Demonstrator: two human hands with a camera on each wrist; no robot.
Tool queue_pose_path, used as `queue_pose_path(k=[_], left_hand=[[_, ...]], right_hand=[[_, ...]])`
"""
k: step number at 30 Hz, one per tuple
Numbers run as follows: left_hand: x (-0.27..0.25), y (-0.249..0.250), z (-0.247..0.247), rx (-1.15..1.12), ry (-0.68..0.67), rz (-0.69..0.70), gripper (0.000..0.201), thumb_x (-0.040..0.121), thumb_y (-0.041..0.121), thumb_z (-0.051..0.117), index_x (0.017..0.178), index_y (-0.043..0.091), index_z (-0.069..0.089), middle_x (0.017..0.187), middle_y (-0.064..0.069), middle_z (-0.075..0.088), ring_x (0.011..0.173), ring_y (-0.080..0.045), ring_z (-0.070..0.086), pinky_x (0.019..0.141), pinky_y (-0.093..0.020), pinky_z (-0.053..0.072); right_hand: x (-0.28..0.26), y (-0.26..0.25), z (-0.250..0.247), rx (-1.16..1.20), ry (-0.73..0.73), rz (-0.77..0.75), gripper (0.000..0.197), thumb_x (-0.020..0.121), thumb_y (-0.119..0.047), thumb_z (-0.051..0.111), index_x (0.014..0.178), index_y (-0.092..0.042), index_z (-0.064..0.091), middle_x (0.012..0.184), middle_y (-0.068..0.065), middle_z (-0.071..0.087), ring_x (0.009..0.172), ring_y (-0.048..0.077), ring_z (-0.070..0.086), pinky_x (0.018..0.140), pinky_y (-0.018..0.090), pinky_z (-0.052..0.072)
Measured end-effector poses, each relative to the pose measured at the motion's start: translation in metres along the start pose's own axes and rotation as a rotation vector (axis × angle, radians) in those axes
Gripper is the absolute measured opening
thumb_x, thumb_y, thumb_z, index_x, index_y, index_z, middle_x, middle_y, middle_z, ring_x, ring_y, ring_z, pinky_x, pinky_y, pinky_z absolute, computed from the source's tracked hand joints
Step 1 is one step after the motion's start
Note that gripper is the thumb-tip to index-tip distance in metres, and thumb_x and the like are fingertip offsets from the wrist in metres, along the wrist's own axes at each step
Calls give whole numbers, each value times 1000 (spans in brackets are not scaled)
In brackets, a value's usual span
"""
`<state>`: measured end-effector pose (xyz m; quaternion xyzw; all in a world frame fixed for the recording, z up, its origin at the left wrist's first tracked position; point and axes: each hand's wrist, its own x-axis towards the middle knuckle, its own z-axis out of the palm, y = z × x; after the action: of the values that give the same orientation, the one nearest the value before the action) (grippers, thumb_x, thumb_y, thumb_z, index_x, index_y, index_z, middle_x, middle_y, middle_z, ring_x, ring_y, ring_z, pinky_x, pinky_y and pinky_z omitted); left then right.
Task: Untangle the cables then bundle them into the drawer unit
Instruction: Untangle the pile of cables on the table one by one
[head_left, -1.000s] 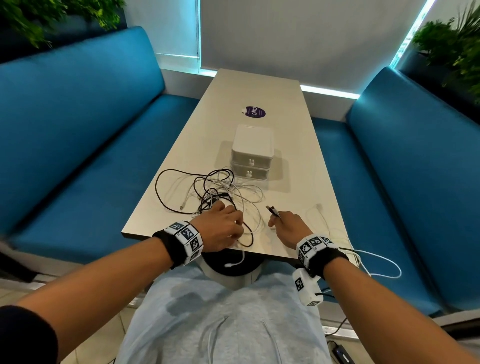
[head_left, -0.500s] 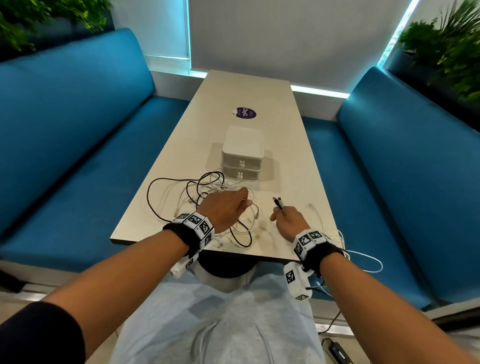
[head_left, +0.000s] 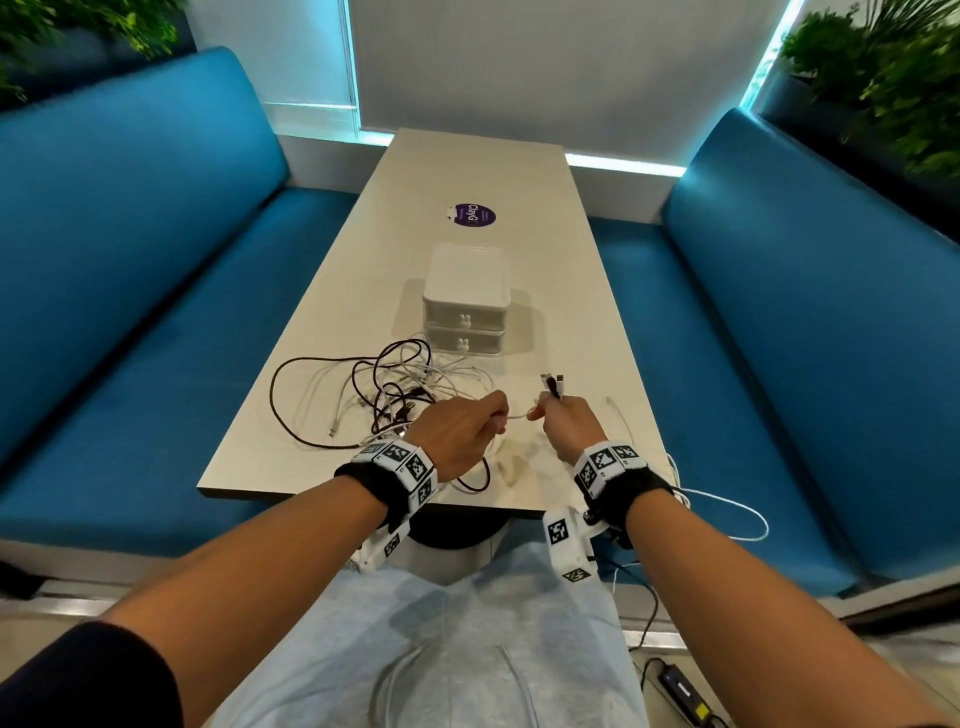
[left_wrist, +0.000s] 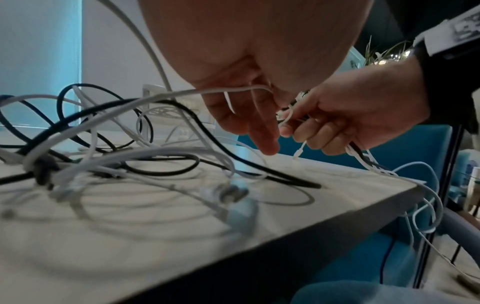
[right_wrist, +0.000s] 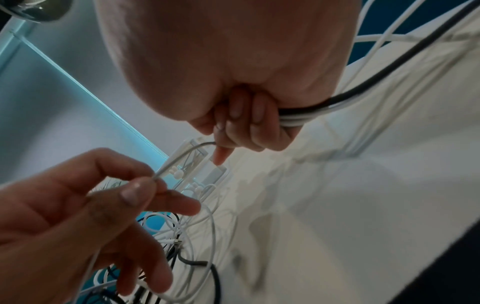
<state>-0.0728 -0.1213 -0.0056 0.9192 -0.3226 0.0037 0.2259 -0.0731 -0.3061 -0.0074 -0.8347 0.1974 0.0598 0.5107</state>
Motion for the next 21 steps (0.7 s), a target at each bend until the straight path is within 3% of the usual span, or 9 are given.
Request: queue_pose_path(k=[3, 6, 9, 11, 13, 17, 19, 21], left_hand=[[1, 0, 9, 23, -39, 27, 6, 101, 25, 40, 105, 22, 45, 100, 8, 71, 84, -27, 63, 70, -42, 50], [3, 3, 18, 95, -72, 39, 8, 103, 30, 40, 105, 22, 43, 92, -1, 69, 79, -29, 61, 65, -40, 47], [2, 6, 22, 205, -102, 47, 18, 104, 37, 39, 110, 22, 47, 91, -5, 67, 80, -30, 61, 63, -38, 45], [-1, -2, 21, 241, -116, 14, 24, 105, 40, 37, 111, 21, 49, 95, -5, 68, 83, -30, 62, 65, -38, 46], [-5, -16, 17, 241, -121, -39, 27, 105, 39, 35, 110, 19, 53, 99, -7, 68, 88, -31, 62, 68, -37, 46], [-9, -40, 11, 248, -100, -108, 26, 105, 35, 38, 110, 18, 58, 102, -8, 69, 93, -33, 63, 67, -35, 41], [-8, -43, 13, 254, -102, -107, 25, 105, 34, 40, 111, 20, 60, 102, -8, 70, 93, -33, 63, 67, -34, 39], [-6, -43, 17, 275, -103, -104, 26, 105, 35, 38, 111, 22, 59, 102, -7, 70, 92, -32, 63, 66, -34, 40]], right_hand=[[0, -3, 0, 11, -27, -6, 40, 98, -34, 44, 69, -22, 68, 60, -8, 45, 57, 14, 41, 54, 28, 31], [0, -3, 1, -74, -47, -62, 31, 94, -33, 52, 72, -20, 68, 72, 1, 61, 72, 25, 55, 70, 33, 42], [1, 1, 0, -268, -51, -115, 29, 98, -28, 48, 90, -13, 72, 91, 8, 67, 87, 30, 60, 76, 30, 43], [3, 3, -5, -456, -4, -147, 35, 101, -27, 41, 107, -5, 68, 107, 15, 68, 101, 35, 61, 82, 34, 47], [7, 3, -17, -593, 61, -145, 35, 102, -24, 38, 114, -1, 61, 115, 20, 66, 107, 38, 59, 87, 37, 44], [10, 6, -45, -695, 199, -96, 32, 104, -19, 36, 115, 1, 58, 114, 22, 65, 108, 40, 58, 81, 36, 43], [10, 6, -48, -664, 214, -104, 35, 105, -23, 33, 114, 2, 55, 112, 26, 64, 105, 43, 58, 82, 41, 44], [9, 3, -42, -586, 223, -116, 39, 105, -30, 31, 111, 0, 55, 107, 26, 64, 98, 43, 59, 75, 39, 42]])
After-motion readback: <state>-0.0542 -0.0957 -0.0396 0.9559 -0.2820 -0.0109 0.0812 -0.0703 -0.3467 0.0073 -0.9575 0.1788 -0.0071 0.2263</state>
